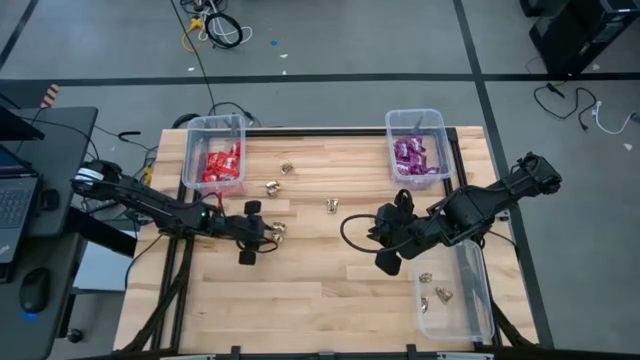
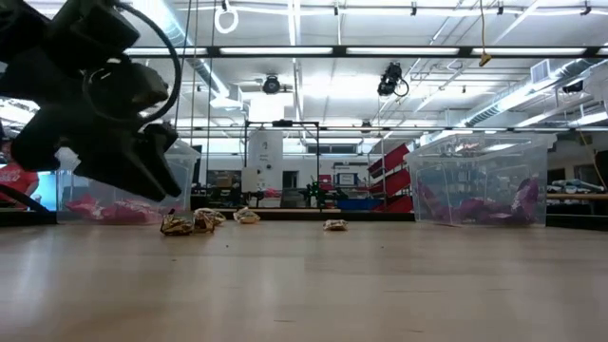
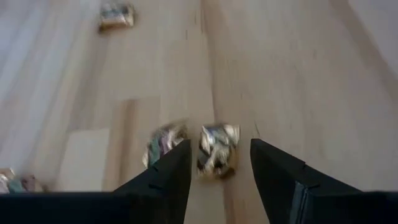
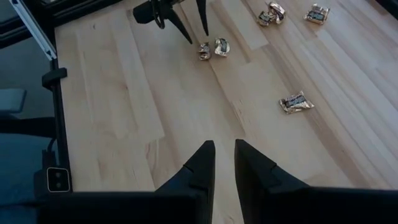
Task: Sort candy
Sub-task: Put the yellow candy into the bottom right transparent bin
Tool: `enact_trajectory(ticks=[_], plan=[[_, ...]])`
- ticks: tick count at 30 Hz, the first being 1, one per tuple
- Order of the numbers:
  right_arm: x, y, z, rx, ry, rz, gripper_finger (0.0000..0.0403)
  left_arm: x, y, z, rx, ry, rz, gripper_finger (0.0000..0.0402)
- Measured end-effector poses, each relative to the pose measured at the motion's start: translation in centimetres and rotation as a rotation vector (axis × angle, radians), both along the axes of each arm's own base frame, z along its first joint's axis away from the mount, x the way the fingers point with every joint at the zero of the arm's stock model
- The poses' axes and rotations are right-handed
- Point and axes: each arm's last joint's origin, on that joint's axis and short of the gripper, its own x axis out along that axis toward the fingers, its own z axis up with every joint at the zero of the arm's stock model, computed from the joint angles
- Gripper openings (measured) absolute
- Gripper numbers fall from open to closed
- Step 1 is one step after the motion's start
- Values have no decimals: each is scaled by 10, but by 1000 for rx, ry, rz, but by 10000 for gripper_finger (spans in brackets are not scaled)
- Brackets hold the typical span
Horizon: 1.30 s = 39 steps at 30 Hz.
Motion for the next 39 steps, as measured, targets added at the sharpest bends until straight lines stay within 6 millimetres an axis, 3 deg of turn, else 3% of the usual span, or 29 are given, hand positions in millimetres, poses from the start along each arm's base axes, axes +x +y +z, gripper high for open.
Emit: enact_trajectory(ticks=[17,24,32,39], plan=[[0,0,0,-3,0,4,48,12,-1,-26,-31,64,40,168],[0,0,0,-14,2,17,48,13,-1,-27,-19,56,49,164],[1,0,-2,-30,-4,12,48,13,0,-26,-9,53,62,118],[2,0,-24,-71,25,3,48,15,0,-25,-13,36,61,65]])
